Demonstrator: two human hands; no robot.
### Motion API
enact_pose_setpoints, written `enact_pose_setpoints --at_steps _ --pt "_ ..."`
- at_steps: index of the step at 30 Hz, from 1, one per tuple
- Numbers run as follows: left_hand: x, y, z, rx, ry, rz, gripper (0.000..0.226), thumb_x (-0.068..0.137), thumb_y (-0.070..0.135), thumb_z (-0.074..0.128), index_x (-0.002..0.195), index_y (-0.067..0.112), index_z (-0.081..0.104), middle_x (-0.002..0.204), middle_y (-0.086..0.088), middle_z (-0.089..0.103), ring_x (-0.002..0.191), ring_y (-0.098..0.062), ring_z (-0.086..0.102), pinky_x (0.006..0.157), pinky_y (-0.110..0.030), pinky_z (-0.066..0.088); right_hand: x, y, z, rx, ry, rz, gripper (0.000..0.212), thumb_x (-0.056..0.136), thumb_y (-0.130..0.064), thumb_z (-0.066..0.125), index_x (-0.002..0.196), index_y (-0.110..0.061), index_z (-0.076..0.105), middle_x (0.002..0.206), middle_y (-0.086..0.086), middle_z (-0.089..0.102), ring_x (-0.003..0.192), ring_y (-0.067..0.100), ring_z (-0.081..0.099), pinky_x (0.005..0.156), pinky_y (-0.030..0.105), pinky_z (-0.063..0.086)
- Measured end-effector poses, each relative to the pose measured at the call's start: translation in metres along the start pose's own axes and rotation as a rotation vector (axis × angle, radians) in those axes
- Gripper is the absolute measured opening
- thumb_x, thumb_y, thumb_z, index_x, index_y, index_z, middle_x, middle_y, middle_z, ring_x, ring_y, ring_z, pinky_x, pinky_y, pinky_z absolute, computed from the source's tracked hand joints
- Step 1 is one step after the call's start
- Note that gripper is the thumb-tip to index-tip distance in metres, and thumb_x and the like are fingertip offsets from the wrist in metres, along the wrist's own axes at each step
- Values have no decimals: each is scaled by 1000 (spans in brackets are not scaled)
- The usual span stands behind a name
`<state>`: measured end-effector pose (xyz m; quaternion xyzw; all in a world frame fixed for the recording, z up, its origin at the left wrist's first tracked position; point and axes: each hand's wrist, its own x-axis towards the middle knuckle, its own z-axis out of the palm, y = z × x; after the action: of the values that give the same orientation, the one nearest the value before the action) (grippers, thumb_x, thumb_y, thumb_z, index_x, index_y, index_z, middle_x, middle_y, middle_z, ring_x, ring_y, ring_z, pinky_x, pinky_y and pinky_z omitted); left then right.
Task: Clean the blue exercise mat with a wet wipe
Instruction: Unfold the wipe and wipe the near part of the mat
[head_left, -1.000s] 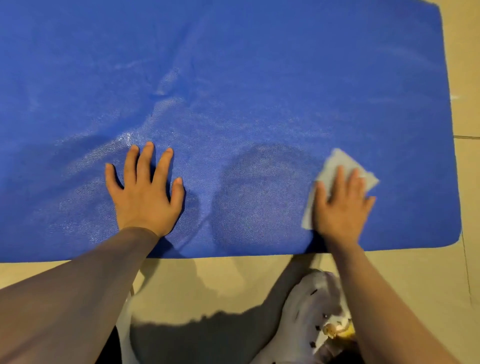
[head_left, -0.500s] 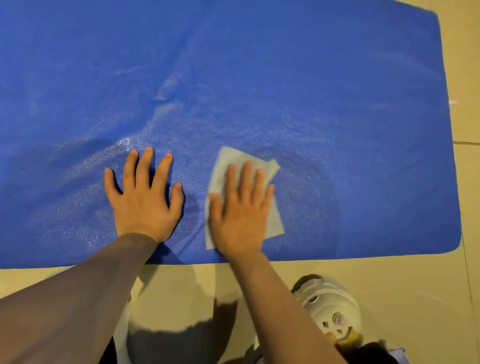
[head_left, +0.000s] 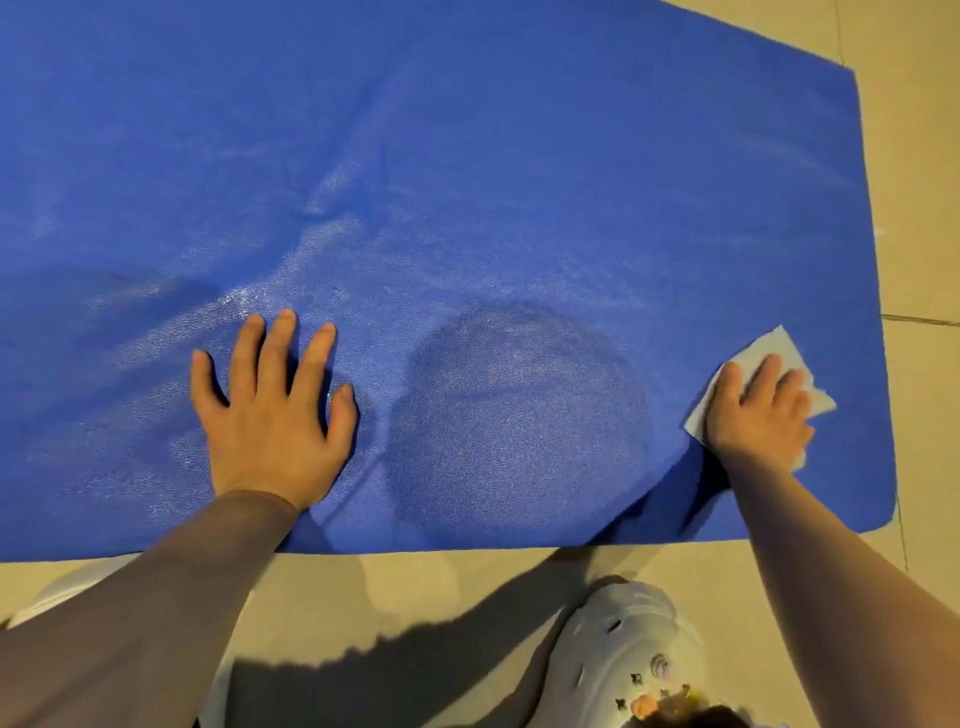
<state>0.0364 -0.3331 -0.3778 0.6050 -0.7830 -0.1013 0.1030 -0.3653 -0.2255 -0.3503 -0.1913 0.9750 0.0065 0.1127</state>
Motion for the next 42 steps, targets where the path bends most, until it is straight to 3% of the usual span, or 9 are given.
enact_pose_setpoints --at_steps 3,11,14,21,27,31,33,37,42 --pt "0 -1 1 9 -2 3 58 95 45 32 143 19 49 153 -14 39 145 -35 26 113 -63 10 -30 -48 20 17 81 19 68 101 -51 16 156 -10 15 162 18 10 147 38 12 115 58 12" --pt "0 -1 0 27 11 13 57 95 44 33 143 18 50 153 -15 40 145 -35 27 112 -64 12 -212 -171 83 117 110 -919 57 100 -43 30 148 -15 43 155 14 35 146 36 26 118 54 12" --pt "1 -1 1 29 6 13 58 95 45 32 143 17 50 153 -15 40 145 -35 27 112 -65 12 -201 -162 84 138 38 -1080 54 99 -43 33 146 -20 45 155 9 38 145 30 29 117 52 16" --pt "1 0 0 31 30 24 56 95 43 33 140 17 53 149 -15 44 142 -36 32 111 -64 14 -27 -89 34 -65 105 -598 74 93 -56 16 152 -15 33 158 16 28 142 36 31 106 55 29" --pt "1 1 0 61 36 26 56 94 42 33 138 15 55 147 -16 46 140 -37 34 111 -63 14 11 -108 13 28 73 -76 64 103 -50 19 157 -17 10 163 12 6 148 33 8 116 55 12" --pt "2 1 0 64 40 25 58 93 42 33 137 14 57 146 -17 47 139 -38 34 111 -61 13 -38 -191 46 -107 110 -613 65 102 -48 2 156 -19 22 161 19 16 146 43 16 113 63 16" --pt "2 2 1 71 42 23 59 92 42 34 137 14 57 146 -17 47 139 -37 34 111 -61 13 -84 -220 64 0 143 -912 59 100 -47 23 146 -17 47 152 17 40 140 42 35 111 61 23" --pt "2 2 1 62 54 27 58 92 42 34 137 14 58 146 -17 48 139 -37 34 111 -60 12 -118 -226 66 20 58 -1333 55 97 -46 36 142 -19 52 150 10 45 141 34 38 113 57 25" --pt "2 2 1 73 47 39 57 93 42 35 137 14 57 145 -17 48 139 -38 36 110 -63 16 -60 -151 45 -1 -15 -980 64 97 -55 20 154 -26 28 162 3 20 150 26 15 118 50 5"
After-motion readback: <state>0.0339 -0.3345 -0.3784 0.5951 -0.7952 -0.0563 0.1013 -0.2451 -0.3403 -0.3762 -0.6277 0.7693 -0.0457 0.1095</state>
